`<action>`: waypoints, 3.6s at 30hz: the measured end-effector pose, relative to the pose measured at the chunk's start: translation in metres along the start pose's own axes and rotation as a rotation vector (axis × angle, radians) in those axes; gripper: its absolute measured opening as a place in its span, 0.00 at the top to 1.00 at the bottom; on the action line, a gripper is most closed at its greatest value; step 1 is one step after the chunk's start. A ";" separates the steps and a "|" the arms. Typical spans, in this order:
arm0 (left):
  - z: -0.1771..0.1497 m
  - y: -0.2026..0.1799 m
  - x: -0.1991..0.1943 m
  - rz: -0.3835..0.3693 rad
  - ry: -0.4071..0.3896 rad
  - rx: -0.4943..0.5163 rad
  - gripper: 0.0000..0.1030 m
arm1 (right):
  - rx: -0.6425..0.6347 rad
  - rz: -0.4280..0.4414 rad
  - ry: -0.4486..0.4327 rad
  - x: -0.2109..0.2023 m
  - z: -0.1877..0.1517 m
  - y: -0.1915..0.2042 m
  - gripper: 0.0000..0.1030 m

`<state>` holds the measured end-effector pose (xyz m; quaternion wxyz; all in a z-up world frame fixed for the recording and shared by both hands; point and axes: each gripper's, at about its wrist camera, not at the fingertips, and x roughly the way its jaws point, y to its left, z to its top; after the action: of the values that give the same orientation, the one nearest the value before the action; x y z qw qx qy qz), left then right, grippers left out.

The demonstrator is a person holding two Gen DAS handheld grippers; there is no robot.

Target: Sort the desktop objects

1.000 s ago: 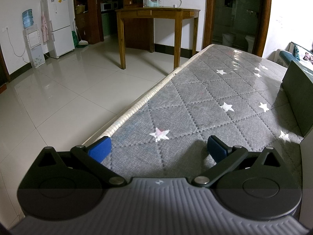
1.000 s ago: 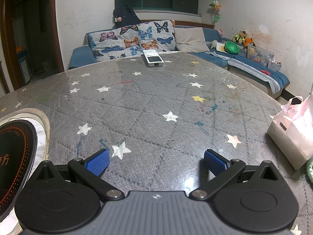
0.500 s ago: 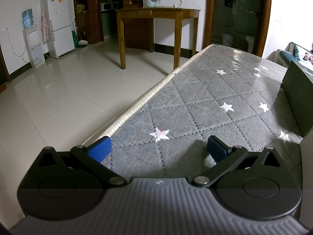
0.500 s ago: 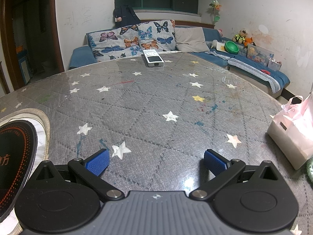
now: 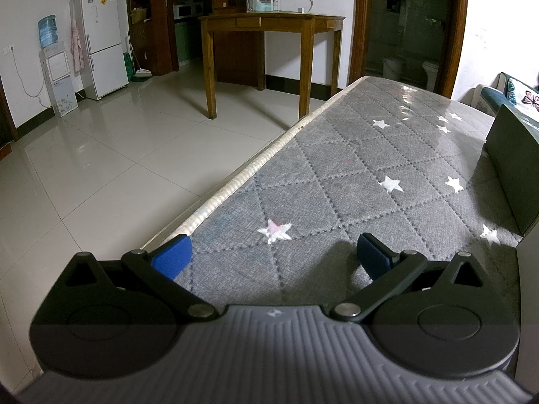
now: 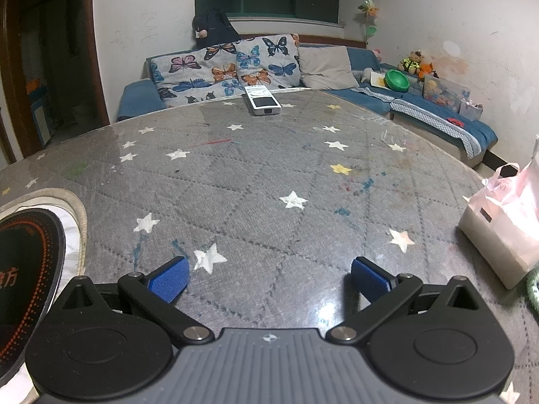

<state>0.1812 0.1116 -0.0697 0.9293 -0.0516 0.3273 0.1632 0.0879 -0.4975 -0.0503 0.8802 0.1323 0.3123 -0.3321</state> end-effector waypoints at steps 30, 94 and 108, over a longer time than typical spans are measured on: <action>0.000 -0.001 0.000 0.000 0.000 0.000 0.00 | -0.121 0.090 -0.012 -0.071 -0.050 0.050 0.00; 0.000 -0.002 0.000 0.000 0.000 0.000 0.00 | -0.090 0.106 0.000 -0.074 -0.059 0.057 0.00; 0.000 -0.002 0.000 0.000 0.000 -0.001 0.00 | -0.090 0.106 0.000 -0.074 -0.059 0.057 0.00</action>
<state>0.1818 0.1101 -0.0698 0.9293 -0.0519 0.3273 0.1631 0.0550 -0.3920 -0.0473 0.9016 0.1090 0.3195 -0.2704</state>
